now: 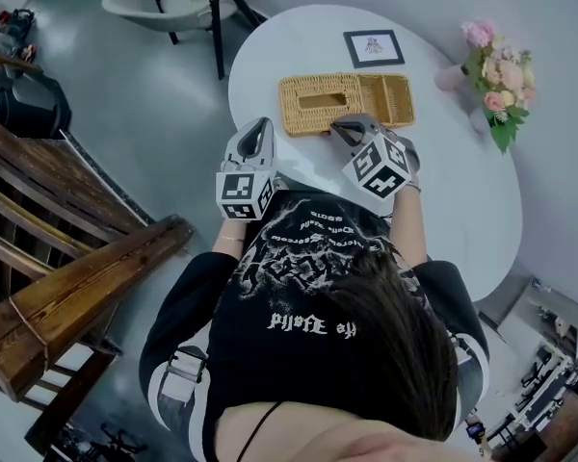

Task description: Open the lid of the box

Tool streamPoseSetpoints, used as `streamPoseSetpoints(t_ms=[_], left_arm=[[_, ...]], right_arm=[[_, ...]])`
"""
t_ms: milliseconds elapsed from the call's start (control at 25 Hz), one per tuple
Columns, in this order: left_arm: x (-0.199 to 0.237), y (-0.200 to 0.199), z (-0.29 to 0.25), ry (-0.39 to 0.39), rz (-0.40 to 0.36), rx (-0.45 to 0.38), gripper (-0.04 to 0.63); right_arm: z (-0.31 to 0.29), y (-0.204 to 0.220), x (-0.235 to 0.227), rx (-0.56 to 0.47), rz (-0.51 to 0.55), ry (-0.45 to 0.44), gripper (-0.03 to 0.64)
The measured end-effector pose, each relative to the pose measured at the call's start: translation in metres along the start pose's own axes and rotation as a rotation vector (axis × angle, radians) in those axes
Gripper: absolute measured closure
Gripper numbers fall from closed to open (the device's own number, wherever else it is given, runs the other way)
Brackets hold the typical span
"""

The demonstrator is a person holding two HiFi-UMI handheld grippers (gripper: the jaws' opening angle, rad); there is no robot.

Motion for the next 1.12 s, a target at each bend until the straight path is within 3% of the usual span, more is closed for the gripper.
streamPoseSetpoints(t_ms=[640,880,1120], left_arm=[[-0.002,-0.004,-0.004,0.007,-0.011,0.003,0.568],[-0.006,-0.002,-0.006,0.010,-0.014,0.009,0.568],[-0.003,-0.001,-0.004,-0.003,0.015,0.005,0.568]], right_arm=[[0.015,-0.022,-0.017,-0.015,0.094,-0.005,0.581],[0.018,-0.028,-0.025,0.001,0.185,0.010,0.581],[0.025,-0.038,-0.034,-0.034,0.184,0.023,0.581]])
Point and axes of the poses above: the fingertips, and each gripper's own axes: z backward along the fingers, x to its left, y out of its underside, the point moved 4 cm from there along z, backward along the fingers, and after that the axes turned 4 degrees about -x, right-handed, at the moved point
